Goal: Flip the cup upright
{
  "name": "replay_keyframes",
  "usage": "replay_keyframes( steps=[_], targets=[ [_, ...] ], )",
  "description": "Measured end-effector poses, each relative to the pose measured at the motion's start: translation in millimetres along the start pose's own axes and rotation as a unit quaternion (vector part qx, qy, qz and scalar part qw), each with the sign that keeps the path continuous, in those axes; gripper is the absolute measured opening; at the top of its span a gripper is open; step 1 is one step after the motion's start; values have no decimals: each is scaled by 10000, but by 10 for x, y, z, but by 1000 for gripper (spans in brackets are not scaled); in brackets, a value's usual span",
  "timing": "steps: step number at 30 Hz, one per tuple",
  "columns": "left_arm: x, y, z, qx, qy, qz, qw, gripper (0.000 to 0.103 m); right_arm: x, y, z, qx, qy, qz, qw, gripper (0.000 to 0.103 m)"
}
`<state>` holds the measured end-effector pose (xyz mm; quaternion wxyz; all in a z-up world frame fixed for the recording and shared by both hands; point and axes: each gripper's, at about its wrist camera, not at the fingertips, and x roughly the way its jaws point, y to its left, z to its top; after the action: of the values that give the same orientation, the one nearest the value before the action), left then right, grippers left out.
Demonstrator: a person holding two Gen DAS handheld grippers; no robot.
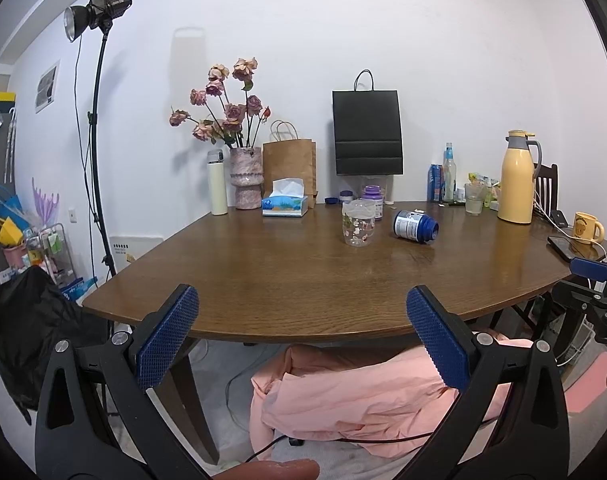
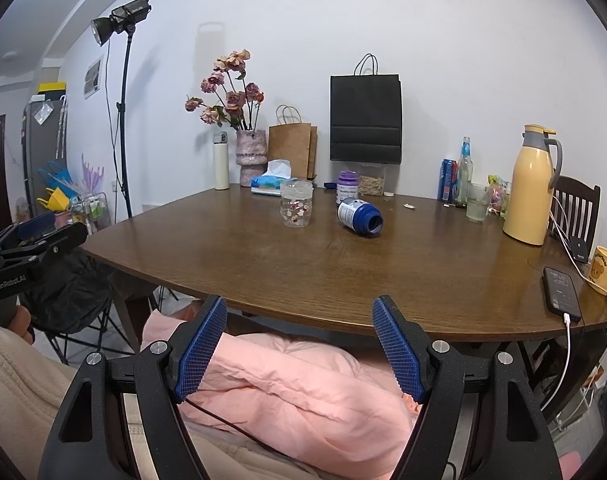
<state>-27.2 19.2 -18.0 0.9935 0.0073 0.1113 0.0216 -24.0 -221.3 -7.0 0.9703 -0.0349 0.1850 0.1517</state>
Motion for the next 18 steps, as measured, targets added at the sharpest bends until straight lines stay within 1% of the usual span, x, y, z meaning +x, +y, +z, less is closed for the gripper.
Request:
replay_keyframes(
  steps=[18],
  targets=[
    [8, 59, 13, 22, -2, -43, 10000, 103, -7, -6, 8, 9, -7, 2, 10000, 80]
  ],
)
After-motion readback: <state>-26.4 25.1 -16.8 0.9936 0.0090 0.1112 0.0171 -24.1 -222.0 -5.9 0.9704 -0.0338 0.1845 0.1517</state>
